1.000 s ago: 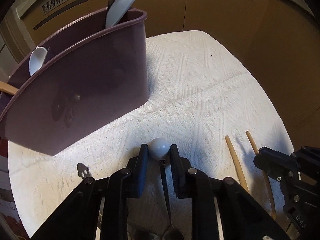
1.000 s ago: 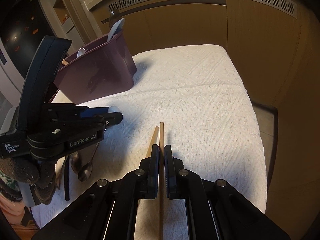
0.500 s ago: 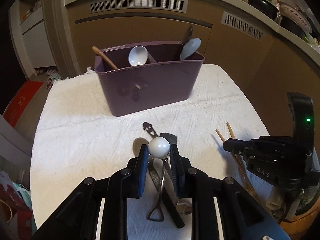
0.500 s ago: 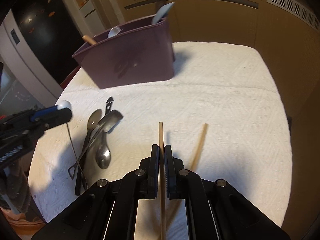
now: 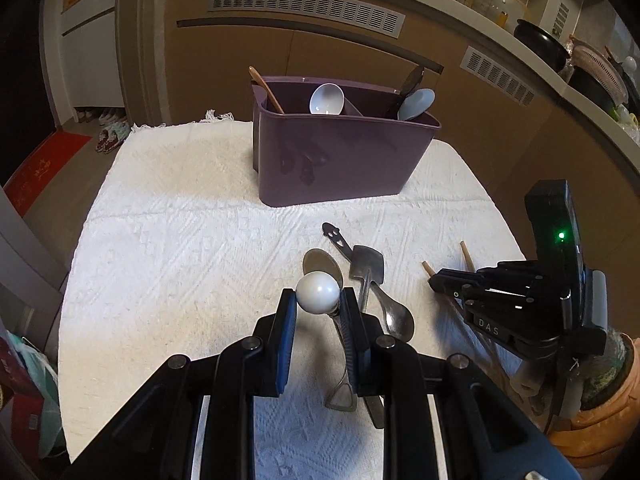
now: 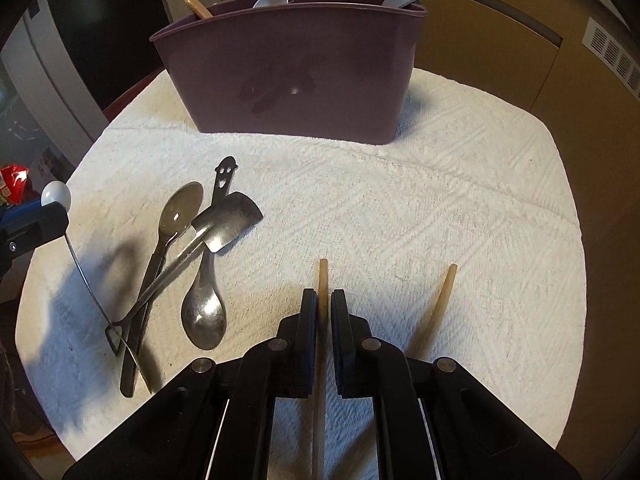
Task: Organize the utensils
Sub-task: 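Lift the white-knob spoon with the left tool while the right tool lifts the chopstick, then carry the spoon and chopstick over the caddy and lower them in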
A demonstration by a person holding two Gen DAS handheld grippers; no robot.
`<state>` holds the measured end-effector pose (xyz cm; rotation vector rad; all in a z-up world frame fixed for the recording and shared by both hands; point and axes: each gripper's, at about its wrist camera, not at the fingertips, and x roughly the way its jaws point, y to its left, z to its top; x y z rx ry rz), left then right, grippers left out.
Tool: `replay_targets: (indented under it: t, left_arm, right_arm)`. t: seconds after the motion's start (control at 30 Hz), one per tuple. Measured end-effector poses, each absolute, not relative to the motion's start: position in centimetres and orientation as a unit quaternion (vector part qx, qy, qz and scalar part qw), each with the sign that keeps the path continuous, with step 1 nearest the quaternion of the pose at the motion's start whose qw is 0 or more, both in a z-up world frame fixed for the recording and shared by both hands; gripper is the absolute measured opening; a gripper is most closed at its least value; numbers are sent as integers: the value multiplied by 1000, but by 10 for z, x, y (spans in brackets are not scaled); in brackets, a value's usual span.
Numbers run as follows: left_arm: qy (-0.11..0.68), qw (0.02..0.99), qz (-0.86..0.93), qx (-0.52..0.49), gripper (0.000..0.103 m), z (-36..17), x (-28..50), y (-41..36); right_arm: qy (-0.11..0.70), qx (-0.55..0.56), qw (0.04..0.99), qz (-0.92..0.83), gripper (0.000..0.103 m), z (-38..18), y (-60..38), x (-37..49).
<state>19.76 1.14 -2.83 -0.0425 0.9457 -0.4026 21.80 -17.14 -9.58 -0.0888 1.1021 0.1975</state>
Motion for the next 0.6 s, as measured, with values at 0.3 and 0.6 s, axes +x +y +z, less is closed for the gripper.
replay_targets:
  t: [0.3, 0.6]
  left_arm:
    - [444, 874, -196, -17, 19, -22, 191, 9]
    - [409, 889, -206, 11, 19, 10, 174, -6]
  right_arm:
    - [505, -96, 853, 89, 5, -96, -161, 207]
    - [419, -43, 901, 101, 5, -20, -193, 168]
